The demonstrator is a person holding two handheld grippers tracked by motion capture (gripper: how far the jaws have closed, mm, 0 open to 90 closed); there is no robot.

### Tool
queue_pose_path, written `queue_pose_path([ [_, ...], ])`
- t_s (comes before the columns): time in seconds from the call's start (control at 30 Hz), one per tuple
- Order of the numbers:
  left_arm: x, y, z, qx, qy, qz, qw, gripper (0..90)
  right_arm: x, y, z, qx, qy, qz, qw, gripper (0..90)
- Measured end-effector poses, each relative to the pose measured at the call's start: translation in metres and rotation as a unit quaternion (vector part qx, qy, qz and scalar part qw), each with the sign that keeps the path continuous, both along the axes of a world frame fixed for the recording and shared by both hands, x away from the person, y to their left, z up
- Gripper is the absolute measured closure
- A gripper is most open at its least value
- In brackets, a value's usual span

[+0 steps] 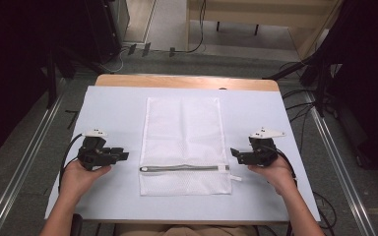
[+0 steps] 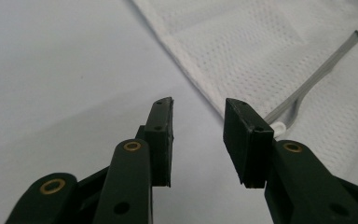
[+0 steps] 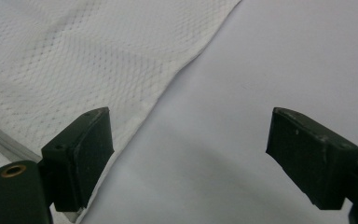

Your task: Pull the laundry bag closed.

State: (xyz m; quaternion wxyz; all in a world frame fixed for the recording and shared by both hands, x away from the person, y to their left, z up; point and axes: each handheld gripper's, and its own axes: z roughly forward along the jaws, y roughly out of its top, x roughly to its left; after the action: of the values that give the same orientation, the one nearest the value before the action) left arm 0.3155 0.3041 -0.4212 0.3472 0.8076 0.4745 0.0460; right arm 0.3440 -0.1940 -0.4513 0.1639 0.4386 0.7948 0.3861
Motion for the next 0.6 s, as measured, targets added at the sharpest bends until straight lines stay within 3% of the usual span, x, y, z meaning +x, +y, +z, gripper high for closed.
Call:
queue_pose_path([
  [0.03, 0.0011, -0.0001, -0.0005, -0.002, 0.007, 0.002, 1.0000, 63.5, 0.0000, 0.0000, 0.0000, 0.000, 0.000, 0.000, 1.0000, 16.9],
  [0.1, 0.0011, -0.0006, -0.0006, 0.005, -0.004, -0.003, 1.0000, 58.4, -0.0006, 0.0026, 0.0008, 0.001, 0.005, 0.003, 1.0000, 23.6],
  [0.23, 0.0027, 0.0008, 0.0010, -0.004, -0.003, -0.003, 1.0000, 52.5, -0.0006, 0.0030, 0.0029, 0.010, 0.002, 0.003, 0.9999, 29.7],
  [0.33, 0.0042, 0.0014, 0.0012, -0.006, -0.002, -0.001, 1.0000, 50.6, 0.0017, 0.0011, 0.0041, 0.027, 0.018, 0.026, 0.9991, 40.6],
  [0.43, 0.0061, 0.0012, 0.0008, -0.008, 0.002, 0.003, 1.0000, 50.1, 0.0029, 0.0011, 0.0037, 0.023, 0.023, 0.035, 0.9989, 42.5],
  [0.6, 0.0085, 0.0017, 0.0037, -0.033, 0.001, 0.011, 0.9994, 44.5, 0.0024, 0.0005, 0.0041, 0.025, 0.033, 0.032, 0.9986, 44.2],
])
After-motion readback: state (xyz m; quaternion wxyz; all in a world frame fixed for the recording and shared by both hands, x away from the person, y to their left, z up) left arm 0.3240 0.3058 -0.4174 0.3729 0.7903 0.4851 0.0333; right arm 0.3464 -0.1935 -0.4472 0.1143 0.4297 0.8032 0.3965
